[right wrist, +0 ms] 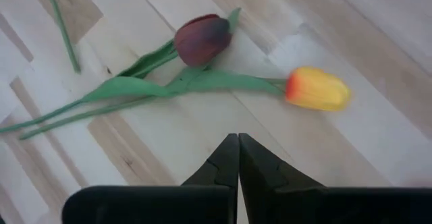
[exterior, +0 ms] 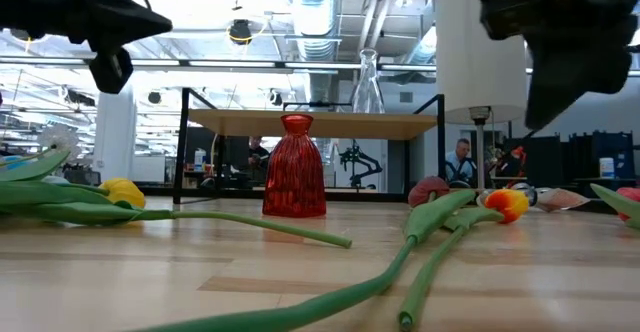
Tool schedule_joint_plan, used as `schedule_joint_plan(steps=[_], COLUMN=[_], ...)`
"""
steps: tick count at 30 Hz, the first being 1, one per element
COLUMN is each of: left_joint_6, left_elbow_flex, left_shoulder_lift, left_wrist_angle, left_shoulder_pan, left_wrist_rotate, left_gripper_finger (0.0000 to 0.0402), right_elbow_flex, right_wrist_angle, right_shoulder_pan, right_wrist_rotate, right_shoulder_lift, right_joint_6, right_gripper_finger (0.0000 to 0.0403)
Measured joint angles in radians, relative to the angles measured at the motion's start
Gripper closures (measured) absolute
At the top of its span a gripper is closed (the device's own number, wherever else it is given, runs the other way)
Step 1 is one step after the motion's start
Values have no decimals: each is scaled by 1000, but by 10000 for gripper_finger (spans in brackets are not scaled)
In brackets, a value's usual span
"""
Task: Pick and place flowers into a vace then onto a shelf
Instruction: Put the red vase on the shelf
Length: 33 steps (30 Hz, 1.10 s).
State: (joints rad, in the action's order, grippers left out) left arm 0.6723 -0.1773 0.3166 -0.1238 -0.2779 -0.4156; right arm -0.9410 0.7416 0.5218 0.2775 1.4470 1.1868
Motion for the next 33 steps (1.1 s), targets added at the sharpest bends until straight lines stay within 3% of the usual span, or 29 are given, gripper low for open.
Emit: schedule_joint_plan(steps=[5,15,24,28,33], left_joint_6=[-61,-323,-352,-350,-327], left_elbow_flex=[-78,-286,-537,-666,-769], left_shoulder_lift=[158,550,895,1011,1110], left_wrist_angle=[0,55,233,373,481], left_shoulder_pan=[0,-13,3,19,26], left_wrist_rotate=[2,11,16,39,57], left_gripper_finger=[401,401,398,375,317], right_elbow_flex=[58,144,148,148,148], right_wrist_angle=[26,46,51,60,60], right_shoulder_pan=[31,101,141,154,185], right_wrist_rotate=[61,155,203,202,219], right_shoulder_lift=[-84,-149,-152,-152,-152], right_joint_6=[34,124,124,124,133], right_gripper_finger=[402,402,402,402,402])
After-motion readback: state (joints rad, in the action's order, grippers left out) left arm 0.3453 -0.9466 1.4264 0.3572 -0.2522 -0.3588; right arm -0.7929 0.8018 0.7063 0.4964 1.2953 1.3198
